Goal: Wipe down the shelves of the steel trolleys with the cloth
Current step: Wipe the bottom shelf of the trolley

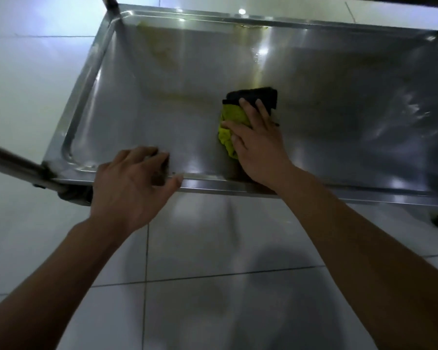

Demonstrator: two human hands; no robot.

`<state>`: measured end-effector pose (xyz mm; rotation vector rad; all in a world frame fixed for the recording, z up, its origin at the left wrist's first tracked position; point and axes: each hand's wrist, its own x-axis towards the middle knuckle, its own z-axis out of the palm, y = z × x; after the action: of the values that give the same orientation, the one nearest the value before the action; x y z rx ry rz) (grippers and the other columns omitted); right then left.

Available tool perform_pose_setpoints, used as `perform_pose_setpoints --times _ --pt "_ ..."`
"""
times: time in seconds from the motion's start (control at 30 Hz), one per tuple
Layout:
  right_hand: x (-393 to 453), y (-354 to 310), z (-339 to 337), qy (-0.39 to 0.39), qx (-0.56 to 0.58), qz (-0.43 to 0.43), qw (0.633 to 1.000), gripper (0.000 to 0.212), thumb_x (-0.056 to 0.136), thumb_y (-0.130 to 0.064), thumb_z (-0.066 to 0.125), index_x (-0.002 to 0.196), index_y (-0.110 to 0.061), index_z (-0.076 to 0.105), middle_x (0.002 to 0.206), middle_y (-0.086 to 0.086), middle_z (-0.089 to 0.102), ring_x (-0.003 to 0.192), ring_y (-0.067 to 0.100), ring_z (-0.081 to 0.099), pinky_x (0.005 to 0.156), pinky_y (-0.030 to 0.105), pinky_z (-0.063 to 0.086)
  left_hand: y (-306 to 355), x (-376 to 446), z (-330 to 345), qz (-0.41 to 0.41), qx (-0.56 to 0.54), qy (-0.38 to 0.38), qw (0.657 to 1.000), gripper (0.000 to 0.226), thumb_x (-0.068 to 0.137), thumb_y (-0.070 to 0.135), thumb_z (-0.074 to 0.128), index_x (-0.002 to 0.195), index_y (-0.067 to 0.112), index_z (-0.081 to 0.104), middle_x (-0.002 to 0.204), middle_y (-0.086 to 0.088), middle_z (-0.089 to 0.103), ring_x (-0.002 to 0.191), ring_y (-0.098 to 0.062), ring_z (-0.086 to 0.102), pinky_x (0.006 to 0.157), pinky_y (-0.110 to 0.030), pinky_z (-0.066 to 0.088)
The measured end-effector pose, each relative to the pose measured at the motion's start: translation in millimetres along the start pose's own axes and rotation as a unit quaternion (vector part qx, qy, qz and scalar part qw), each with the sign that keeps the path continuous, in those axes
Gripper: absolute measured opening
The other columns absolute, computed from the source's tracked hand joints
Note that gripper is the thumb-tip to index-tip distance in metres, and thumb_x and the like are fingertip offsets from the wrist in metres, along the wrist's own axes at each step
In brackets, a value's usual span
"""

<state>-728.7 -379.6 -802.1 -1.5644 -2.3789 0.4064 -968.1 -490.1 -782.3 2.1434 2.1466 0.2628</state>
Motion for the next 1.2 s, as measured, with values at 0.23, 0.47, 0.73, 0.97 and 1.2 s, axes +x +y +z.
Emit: perform_pose_setpoints --times 0.23,0.47,0.73,0.97,1.2 --pt "58.1 -75.2 39.8 -0.045 0.025 -0.063 0.997 0.037 0.102 -0.031 0.037 0.134 -0.039 0.053 0.165 -0.005 0.010 0.152 0.024 -0.002 0.119 0.052 0.015 -70.9 -23.0 -8.1 -0.036 -0.005 0.030 0.999 0.055 0.088 0.064 0.053 0.122 0.024 0.072 0.126 -0.007 0.062 0.108 -0.033 0.061 0.089 -0.047 0.053" --pt "102.1 -151.0 74.3 -0.064 0.050 -0.120 0.989 0.040 0.102 -0.032 0.038 0.139 -0.034 0.051 0.164 -0.005 0.014 0.152 0.024 0.001 0.115 0.051 0.017 -74.7 -27.2 -7.7 -0.029 0.018 -0.005 0.999 0.057 0.090 0.056 0.054 0.133 0.021 0.064 0.136 -0.009 0.057 0.124 -0.036 0.053 0.102 -0.047 0.044" --pt "138.2 -216.3 99.8 -0.132 0.066 -0.173 0.974 0.046 0.102 -0.034 0.031 0.147 -0.040 0.037 0.165 -0.010 0.008 0.152 0.020 -0.005 0.118 0.048 0.011 -67.5 -26.9 -11.4 -0.031 0.008 -0.002 0.999 0.055 0.092 0.053 0.054 0.135 0.019 0.062 0.128 -0.006 0.059 0.115 -0.030 0.054 0.098 -0.044 0.045" --pt "130.7 -196.0 85.2 -0.110 0.061 -0.195 0.973 0.045 0.106 -0.029 0.029 0.149 -0.035 0.036 0.165 -0.007 0.013 0.152 0.022 0.004 0.119 0.047 0.020 -66.4 -25.9 -12.6 -0.049 0.004 -0.010 0.999 0.058 0.092 0.059 0.047 0.134 0.021 0.063 0.129 -0.006 0.057 0.118 -0.030 0.052 0.098 -0.043 0.045" --pt "94.7 -96.3 46.4 -0.058 0.062 -0.109 0.990 0.040 0.105 -0.029 0.038 0.143 -0.032 0.049 0.163 -0.009 0.018 0.151 0.020 0.010 0.116 0.040 0.021 -63.5 -27.4 -16.7 -0.065 -0.027 -0.035 0.997 0.058 0.089 0.059 0.056 0.134 0.023 0.063 0.138 -0.008 0.051 0.129 -0.033 0.046 0.110 -0.044 0.038"
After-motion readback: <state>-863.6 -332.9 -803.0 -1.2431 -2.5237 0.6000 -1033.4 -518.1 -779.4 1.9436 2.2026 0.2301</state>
